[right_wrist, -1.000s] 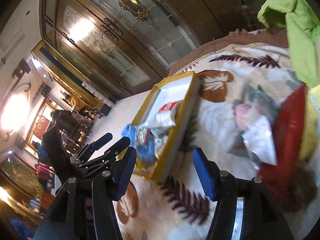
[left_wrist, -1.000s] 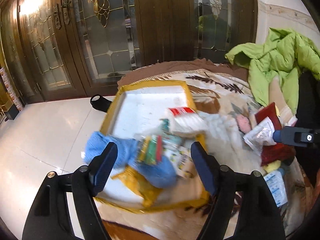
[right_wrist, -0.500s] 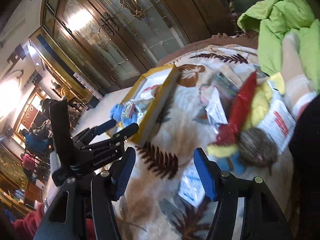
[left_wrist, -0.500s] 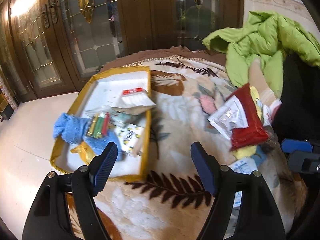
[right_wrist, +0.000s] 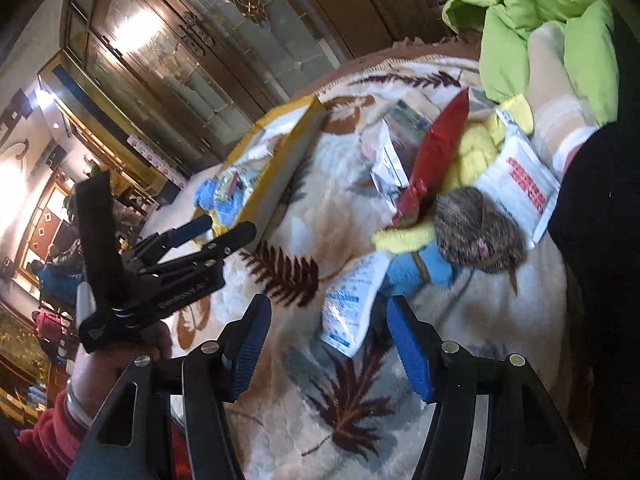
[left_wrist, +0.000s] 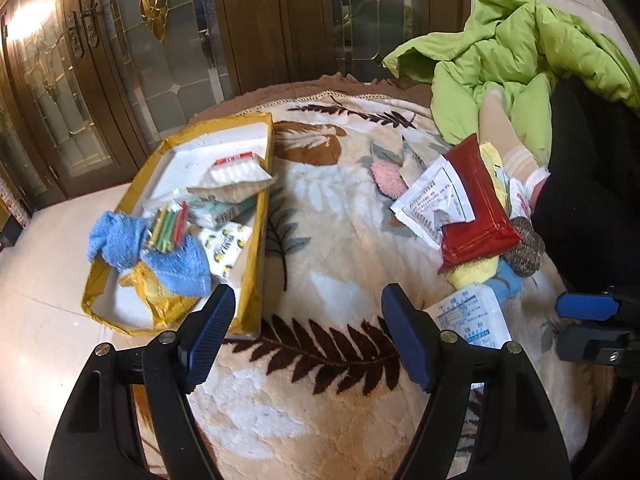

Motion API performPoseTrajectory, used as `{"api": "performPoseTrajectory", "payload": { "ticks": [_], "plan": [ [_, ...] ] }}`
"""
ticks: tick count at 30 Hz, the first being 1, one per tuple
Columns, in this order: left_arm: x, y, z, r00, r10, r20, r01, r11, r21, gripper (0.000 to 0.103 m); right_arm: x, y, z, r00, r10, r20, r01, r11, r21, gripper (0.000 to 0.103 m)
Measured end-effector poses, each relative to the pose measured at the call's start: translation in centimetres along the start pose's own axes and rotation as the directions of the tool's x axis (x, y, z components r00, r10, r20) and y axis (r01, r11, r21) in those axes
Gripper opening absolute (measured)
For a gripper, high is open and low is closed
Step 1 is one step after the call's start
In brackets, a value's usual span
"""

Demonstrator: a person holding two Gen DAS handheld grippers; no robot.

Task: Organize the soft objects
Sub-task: 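Grasp the white desiccant packet with the left tool while the right tool grasps the blue cloth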

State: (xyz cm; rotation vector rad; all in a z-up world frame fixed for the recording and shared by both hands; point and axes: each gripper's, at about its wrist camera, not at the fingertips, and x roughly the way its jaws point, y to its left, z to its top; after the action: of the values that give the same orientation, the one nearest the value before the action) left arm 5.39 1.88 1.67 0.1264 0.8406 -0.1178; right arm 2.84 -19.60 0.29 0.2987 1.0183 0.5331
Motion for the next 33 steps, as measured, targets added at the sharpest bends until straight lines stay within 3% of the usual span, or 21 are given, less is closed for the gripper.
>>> {"api": "performPoseTrajectory", "payload": {
  "ticks": [6, 12, 18, 23, 28, 33],
  "plan": [
    [0.8, -0.8, -1.3, 0.996, -0.070, -0.046, 0.070, 0.998, -0.009, 0.076, 1.3, -1.3, -0.6, 0.999, -0.018, -0.047, 0.020, 0.999, 0.044, 0.063],
    [1.1, -3.5, -1.8, 0.981, -0.175, -0.081, 0.176, 0.984, 0.014, 0.076, -0.7, -3.9, 0.6, 0.999, 0.015, 0.035, -0.021, 0.983, 0.183, 0.063],
    [1.1, -7.3, -2.7, 0.959, -0.247, -0.136, 0.261, 0.960, 0.099, 0.076, -0.1, -5.7, 1.0, 0.998, 0.066, 0.021, -0.069, 0.956, 0.287, 0.063],
    [1.3, -8.8, -3.3, 0.943, -0.288, -0.167, 0.311, 0.940, 0.137, 0.076, 1.1, -6.1, 0.8, 0.990, 0.138, 0.007, -0.131, 0.919, 0.373, 0.063],
    [1.8, -9.5, -3.6, 0.920, -0.335, -0.205, 0.367, 0.919, 0.146, 0.076, 2.3, -7.5, 1.1, 0.991, 0.130, 0.001, -0.116, 0.876, 0.468, 0.063],
    [2.4, -9.5, -3.8, 0.920, -0.318, -0.228, 0.354, 0.925, 0.141, 0.076, 4.1, -8.7, 0.5, 0.985, 0.173, -0.012, -0.136, 0.814, 0.564, 0.063]
  ]
}}
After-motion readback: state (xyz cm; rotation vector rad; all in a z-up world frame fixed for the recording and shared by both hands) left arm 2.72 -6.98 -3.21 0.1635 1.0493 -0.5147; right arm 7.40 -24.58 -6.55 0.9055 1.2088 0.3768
